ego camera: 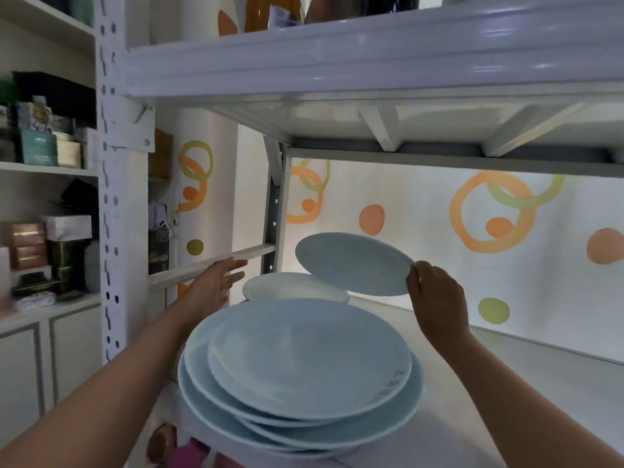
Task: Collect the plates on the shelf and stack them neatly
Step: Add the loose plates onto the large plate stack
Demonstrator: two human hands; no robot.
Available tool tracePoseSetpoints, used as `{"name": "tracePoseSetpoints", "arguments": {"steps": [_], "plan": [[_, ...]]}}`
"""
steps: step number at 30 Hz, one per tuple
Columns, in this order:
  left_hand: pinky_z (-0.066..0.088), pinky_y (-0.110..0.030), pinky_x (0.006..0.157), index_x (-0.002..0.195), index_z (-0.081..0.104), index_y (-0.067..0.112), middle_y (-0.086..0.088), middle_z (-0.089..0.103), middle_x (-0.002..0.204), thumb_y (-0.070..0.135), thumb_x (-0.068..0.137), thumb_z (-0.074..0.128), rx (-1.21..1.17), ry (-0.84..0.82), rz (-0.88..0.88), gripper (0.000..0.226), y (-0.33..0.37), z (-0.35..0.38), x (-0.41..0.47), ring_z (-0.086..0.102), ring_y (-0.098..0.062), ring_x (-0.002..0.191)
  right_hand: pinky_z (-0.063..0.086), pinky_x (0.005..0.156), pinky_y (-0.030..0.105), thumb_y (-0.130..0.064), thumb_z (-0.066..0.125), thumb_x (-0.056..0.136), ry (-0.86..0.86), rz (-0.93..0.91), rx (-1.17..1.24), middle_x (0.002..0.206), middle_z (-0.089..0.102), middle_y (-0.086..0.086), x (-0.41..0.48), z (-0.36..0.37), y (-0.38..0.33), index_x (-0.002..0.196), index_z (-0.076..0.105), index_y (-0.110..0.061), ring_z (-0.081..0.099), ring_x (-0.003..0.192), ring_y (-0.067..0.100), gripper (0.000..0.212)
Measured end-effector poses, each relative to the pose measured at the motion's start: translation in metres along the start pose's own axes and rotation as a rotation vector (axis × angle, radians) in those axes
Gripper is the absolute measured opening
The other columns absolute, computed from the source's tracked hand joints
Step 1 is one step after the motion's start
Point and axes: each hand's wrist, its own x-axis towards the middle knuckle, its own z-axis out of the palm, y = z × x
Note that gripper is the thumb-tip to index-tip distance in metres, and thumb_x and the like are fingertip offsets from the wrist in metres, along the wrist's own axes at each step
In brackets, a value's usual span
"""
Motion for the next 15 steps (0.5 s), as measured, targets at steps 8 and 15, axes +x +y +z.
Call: {"name": "tracePoseSetpoints", "arguments": {"steps": [8,15], "plan": [[0.02,-0.037,0.112,0.105,0.061,0.046,0.009,0.056,0.127,0.071,0.067,0.056,0.231,-0.136,0.086,0.046,0.032,-0.002,-0.036,0.031,-0.016,0.14,0.029,0.054,0.028,-0.009,0.049,0.091,0.09,-0.004,0.1,0.062,0.059,0.02,-0.005,-0.055,-0.032,0.076,0.057,0.002,0.035,0.052,0.026,0.02],[0.029,-0.029,0.104,0.13,0.052,0.025,0.01,0.048,0.131,0.034,0.098,0.045,0.326,-0.118,0.297,0.034,0.051,0.037,-0.073,0.04,-0.009,0.123,0.031,0.058,0.03,-0.015,0.045,0.093,0.101,0.016,0.2,0.068,0.061,0.02,-0.009,-0.107,-0.056,0.08,0.059,0.002,0.041,0.057,0.027,0.025]]}}
